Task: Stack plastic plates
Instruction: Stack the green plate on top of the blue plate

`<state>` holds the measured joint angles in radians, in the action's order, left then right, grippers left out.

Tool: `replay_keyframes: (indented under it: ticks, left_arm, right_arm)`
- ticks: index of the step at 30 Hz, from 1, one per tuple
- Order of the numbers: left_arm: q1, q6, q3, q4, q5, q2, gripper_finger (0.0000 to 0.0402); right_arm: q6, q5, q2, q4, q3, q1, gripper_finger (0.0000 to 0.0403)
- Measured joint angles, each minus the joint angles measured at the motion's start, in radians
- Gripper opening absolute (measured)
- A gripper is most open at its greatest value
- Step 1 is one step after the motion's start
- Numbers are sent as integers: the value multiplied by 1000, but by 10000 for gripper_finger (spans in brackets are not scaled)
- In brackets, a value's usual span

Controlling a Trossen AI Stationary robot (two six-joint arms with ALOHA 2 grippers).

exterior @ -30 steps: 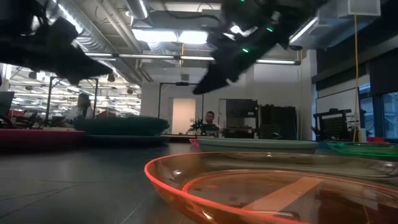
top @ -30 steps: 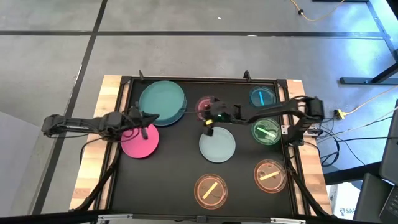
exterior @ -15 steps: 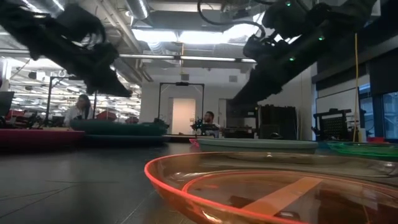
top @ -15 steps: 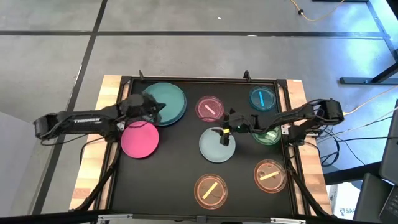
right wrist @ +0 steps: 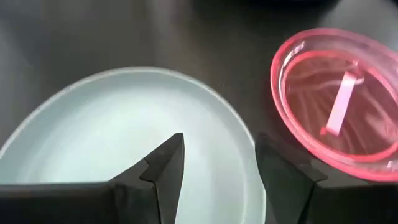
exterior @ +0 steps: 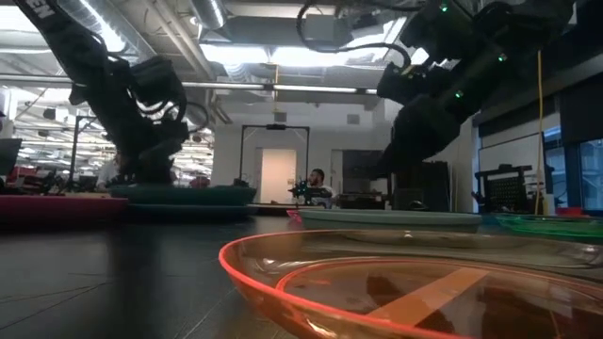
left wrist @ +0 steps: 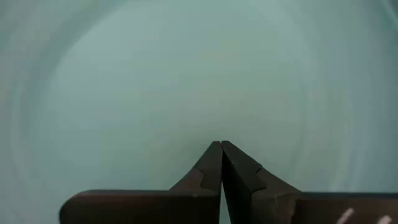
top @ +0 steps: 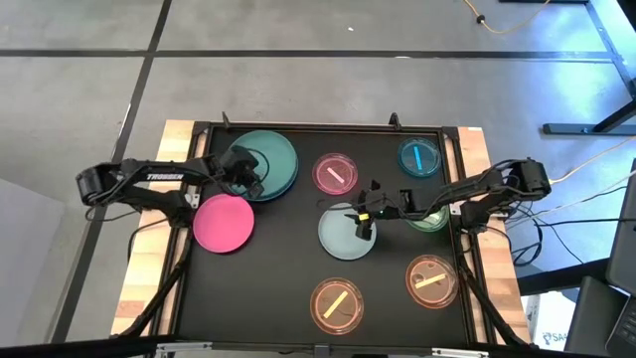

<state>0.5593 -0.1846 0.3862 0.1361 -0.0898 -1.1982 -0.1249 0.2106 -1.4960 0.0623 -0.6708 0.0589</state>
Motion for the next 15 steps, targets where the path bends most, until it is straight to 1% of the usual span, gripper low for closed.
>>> replay_keyframes:
  ticks: [4,11,15]
  left_arm:
    - [0,-5,0,26,-6,-6,0]
    - [-1,-17,0,54,-9,-2,0]
    - [-8,14,23,79,-9,26,0]
  right_arm:
    - [-7,1,0,-39,0,0,188]
    - [-3,4,0,-38,0,0,188]
    - [-2,10,0,-35,0,0,188]
